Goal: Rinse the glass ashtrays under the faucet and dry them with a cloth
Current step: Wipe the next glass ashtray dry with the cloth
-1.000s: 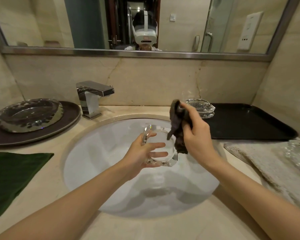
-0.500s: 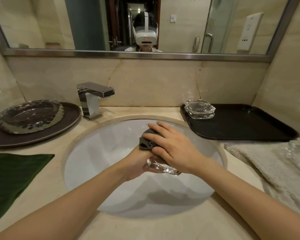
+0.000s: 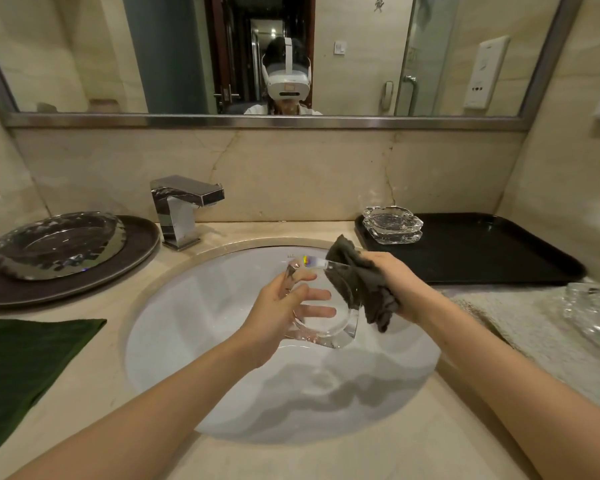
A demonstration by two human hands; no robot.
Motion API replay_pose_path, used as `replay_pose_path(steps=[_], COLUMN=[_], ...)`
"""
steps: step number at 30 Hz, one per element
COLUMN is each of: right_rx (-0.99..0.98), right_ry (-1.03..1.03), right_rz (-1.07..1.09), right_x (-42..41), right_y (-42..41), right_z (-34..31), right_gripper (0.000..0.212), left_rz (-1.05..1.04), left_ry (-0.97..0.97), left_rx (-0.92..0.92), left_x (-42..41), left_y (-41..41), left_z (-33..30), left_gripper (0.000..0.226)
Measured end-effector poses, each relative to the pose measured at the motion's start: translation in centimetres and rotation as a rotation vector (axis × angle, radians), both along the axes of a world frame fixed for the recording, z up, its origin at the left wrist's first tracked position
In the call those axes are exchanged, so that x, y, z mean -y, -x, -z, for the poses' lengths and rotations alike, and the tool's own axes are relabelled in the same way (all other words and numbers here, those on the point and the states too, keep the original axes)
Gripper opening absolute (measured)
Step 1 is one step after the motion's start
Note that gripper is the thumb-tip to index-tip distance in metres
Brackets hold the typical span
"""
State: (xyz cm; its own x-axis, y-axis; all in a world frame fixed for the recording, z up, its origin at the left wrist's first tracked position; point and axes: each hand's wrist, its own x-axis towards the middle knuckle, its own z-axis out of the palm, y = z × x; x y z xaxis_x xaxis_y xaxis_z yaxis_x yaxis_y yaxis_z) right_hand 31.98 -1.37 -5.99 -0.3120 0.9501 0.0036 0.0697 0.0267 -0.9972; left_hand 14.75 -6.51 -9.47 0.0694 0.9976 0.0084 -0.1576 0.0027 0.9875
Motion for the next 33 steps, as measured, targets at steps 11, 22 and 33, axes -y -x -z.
replay_pose_path(steps=[11, 22, 33], right_rx=[-0.587, -0.792, -0.243], right_ry=[0.408, 0.446, 0.239], right_rz=[-0.138, -0.123, -0.122], right_x=[3.8, 2.8, 3.5], right_y=[5.8, 4.5, 3.8], right_z=[1.8, 0.4, -0.4], right_gripper=[0.052, 0.043, 0.017], left_rz=[-0.051, -0.093, -0.18], left_ry=[0.246, 0.131, -0.071], left_rx=[0.608, 0.485, 0.219], left_x=[-0.5, -0.9, -0.8], left_y=[-0.1, -0.4, 0.2], left_z=[-0.3, -0.9, -0.8], left_gripper=[0.034, 0.03, 0.028])
